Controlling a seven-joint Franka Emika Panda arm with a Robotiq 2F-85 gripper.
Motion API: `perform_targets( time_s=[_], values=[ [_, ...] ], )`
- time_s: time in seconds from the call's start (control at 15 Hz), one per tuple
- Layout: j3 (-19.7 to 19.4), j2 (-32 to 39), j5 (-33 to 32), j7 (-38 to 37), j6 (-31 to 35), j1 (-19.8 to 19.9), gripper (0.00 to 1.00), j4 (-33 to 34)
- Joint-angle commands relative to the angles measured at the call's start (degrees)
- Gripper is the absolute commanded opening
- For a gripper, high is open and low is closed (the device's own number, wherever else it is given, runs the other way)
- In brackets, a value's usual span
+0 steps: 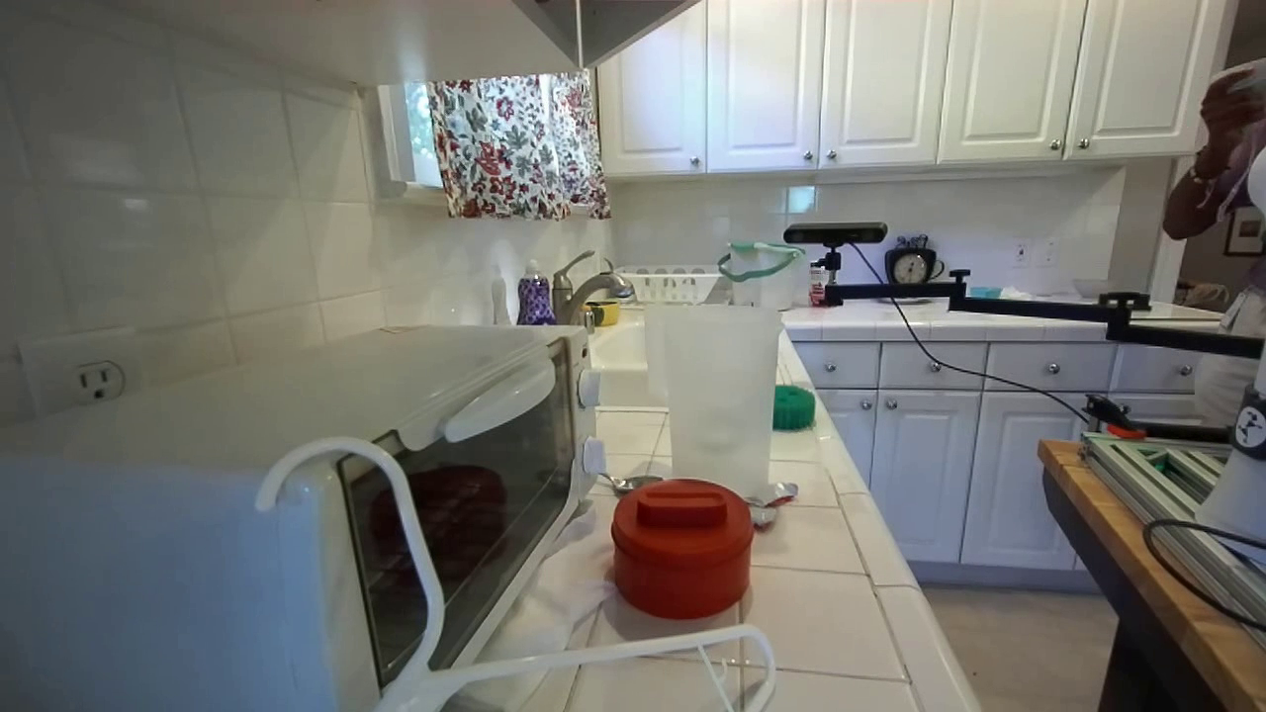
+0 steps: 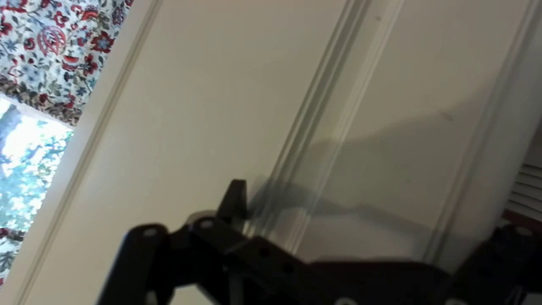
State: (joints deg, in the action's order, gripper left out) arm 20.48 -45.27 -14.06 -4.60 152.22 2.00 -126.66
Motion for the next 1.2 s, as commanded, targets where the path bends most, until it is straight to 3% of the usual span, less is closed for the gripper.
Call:
perform_targets(
  time_s=[0.0, 0.27, 0.6, 1.13],
  values=[
    [3.0, -0.1, -3.0, -1.9, -0.9, 2.2, 1.0, 0.5],
    [7.4, 0.2, -5.0, -6.1, -3.3, 4.7, 1.0, 2.0],
    [11.4, 0.9, -5.5, -7.8, -5.2, 4.3, 1.0, 2.2],
    [11.7, 1.9, -5.7, -7.0, -4.3, 3.9, 1.0, 2.1]
  ],
)
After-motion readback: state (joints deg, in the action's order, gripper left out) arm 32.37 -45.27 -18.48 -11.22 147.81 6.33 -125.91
